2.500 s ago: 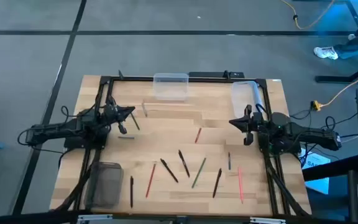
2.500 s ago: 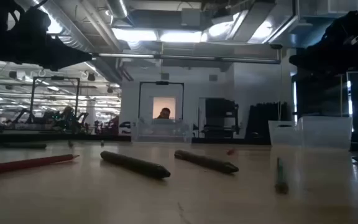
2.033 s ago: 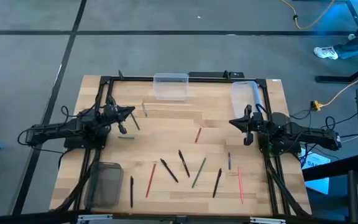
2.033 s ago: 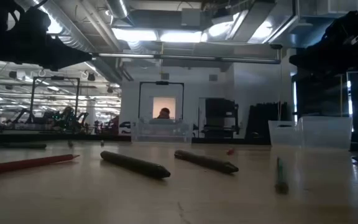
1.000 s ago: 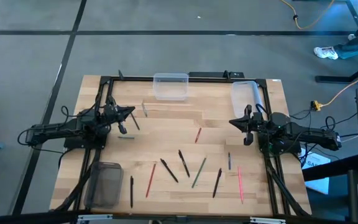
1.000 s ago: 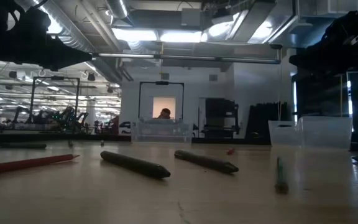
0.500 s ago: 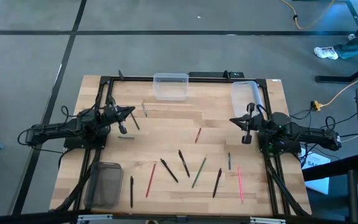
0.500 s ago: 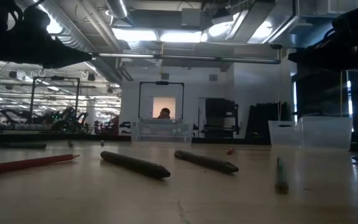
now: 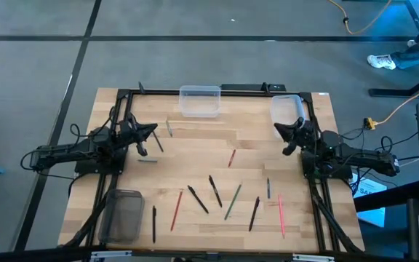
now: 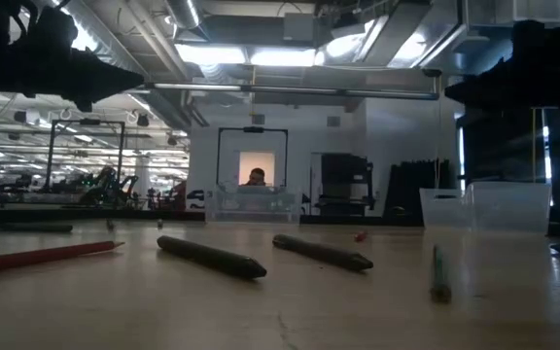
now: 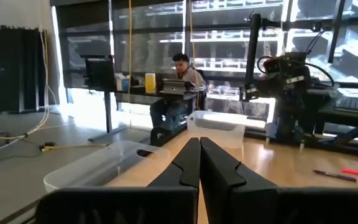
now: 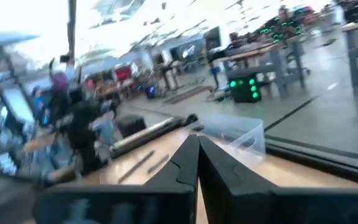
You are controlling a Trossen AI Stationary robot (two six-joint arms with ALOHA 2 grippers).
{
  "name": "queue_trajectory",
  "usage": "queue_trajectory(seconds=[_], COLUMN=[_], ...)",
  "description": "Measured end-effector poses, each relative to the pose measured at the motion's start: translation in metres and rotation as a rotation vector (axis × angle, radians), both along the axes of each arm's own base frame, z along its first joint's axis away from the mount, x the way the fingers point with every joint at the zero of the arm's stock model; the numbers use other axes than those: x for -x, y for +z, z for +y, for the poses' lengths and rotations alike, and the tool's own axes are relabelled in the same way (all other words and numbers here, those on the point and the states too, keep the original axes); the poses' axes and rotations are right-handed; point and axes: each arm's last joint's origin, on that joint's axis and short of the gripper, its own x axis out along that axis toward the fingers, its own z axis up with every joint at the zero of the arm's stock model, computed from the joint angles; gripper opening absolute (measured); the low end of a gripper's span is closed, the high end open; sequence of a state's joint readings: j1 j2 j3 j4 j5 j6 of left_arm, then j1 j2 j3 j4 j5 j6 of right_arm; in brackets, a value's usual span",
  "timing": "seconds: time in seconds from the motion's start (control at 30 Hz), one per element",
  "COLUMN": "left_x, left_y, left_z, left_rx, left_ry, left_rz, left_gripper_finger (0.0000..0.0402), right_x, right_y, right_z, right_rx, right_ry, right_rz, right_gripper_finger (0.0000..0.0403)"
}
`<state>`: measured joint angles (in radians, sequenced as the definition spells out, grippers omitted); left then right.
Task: Sort crayons/erasers/pens/pencils in bins
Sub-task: Put the red crayon into the right transparent bin
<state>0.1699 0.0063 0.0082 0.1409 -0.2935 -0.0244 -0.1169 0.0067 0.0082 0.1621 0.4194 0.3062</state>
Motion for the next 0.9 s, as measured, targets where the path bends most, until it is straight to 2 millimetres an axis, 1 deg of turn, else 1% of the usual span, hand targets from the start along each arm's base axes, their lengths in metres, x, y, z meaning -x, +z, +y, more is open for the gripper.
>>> queue_trajectory(seconds=[0.1, 0.2, 0.27, 0.37, 0.5, 0.6, 0.73, 0.9], left_x=[-0.001, -0.004, -0.006, -0.008, -0.008, -0.007, -0.006, -0.006], left_y=[-0.009, -0.012, -0.014, -0.017, -0.016, -0.007, -0.001, -0.004], left_z=[0.000, 0.000, 0.000, 0.001, 0.002, 0.003, 0.005, 0.010], left_rx=[0.012, 0.060, 0.089, 0.083, -0.006, -0.090, -0.094, -0.041], left_ry=[0.004, -0.020, -0.031, -0.025, 0.010, 0.086, 0.152, 0.189], left_rz=[0.091, 0.113, 0.129, 0.173, 0.208, 0.158, 0.099, 0.102], left_gripper_finger=[0.0000, 0.0000, 0.0000, 0.0000, 0.0000, 0.0002, 0.0027, 0.0083], right_x=[0.002, 0.003, 0.003, -0.001, -0.007, -0.011, -0.016, -0.022], right_y=[0.002, 0.002, 0.001, -0.002, -0.008, -0.006, -0.005, -0.010], right_z=[-0.002, -0.004, -0.006, -0.007, -0.008, -0.008, -0.008, -0.008], right_rx=[0.005, -0.021, -0.039, -0.074, -0.117, -0.112, -0.103, -0.139], right_ry=[-0.094, -0.182, -0.203, -0.169, -0.153, -0.127, -0.099, -0.052], right_rz=[-0.014, -0.028, -0.024, -0.007, 0.037, 0.032, 0.023, 0.063], right_gripper_finger=[0.0012, 0.0012, 0.0012, 0.0012, 0.0012, 0.0017, 0.0041, 0.0080])
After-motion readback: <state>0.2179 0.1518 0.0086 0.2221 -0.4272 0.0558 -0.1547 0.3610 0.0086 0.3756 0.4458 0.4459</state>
